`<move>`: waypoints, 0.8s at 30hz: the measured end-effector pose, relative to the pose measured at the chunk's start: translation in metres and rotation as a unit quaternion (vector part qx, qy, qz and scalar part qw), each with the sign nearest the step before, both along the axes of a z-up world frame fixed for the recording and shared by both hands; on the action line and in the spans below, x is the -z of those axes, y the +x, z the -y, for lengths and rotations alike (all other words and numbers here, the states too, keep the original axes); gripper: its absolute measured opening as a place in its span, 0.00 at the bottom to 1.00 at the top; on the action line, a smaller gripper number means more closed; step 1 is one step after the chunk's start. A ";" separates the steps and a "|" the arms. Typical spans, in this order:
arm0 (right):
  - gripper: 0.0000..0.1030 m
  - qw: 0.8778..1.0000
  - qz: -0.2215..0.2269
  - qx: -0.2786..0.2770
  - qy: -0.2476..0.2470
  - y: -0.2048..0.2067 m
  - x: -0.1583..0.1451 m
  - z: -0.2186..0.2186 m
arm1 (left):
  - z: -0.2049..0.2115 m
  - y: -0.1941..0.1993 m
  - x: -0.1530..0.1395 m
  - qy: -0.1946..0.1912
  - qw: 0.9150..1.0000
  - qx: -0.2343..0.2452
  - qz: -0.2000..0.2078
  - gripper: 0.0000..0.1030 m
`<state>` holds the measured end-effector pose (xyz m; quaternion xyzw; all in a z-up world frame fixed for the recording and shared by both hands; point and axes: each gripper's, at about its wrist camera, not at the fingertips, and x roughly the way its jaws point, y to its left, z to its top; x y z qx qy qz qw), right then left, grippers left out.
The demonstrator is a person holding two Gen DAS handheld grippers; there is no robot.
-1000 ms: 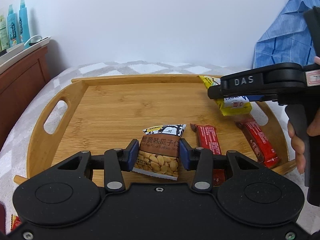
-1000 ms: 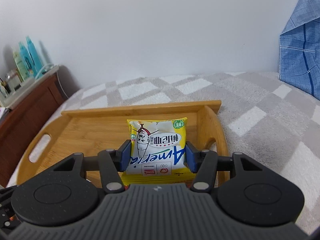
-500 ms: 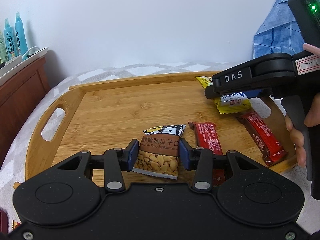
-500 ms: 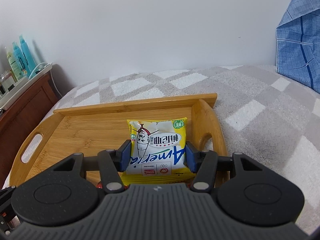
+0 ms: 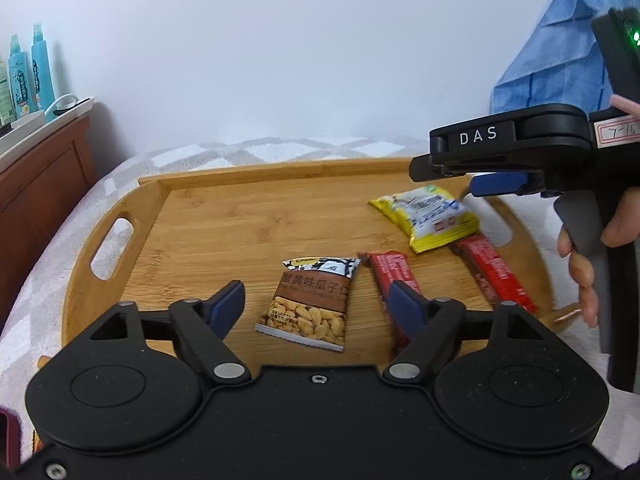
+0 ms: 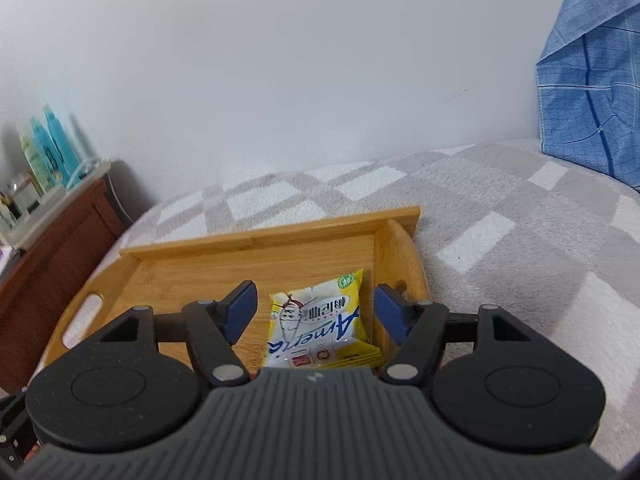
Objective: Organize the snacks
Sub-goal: 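Carry both bags onto the tray and open both tools, then grasp the Biscoff packet with the left tool while the right tool grasps the pink candy pack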
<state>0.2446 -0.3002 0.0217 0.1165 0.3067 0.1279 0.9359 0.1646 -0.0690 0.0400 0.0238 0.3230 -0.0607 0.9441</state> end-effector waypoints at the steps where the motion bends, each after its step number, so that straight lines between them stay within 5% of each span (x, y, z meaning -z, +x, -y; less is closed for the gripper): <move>1: 0.77 1.000 0.002 0.001 0.006 -0.003 -0.003 0.001 | -0.001 -0.004 -0.003 -0.003 1.000 0.003 0.002 0.80; 14: 0.78 0.999 0.051 0.009 0.016 -0.071 -0.026 0.021 | -0.013 -0.068 -0.030 -0.009 0.999 0.025 0.025 0.89; 24: 0.78 0.998 0.066 0.012 0.019 -0.129 -0.013 0.012 | -0.033 -0.108 -0.024 -0.017 0.999 0.024 0.017 0.90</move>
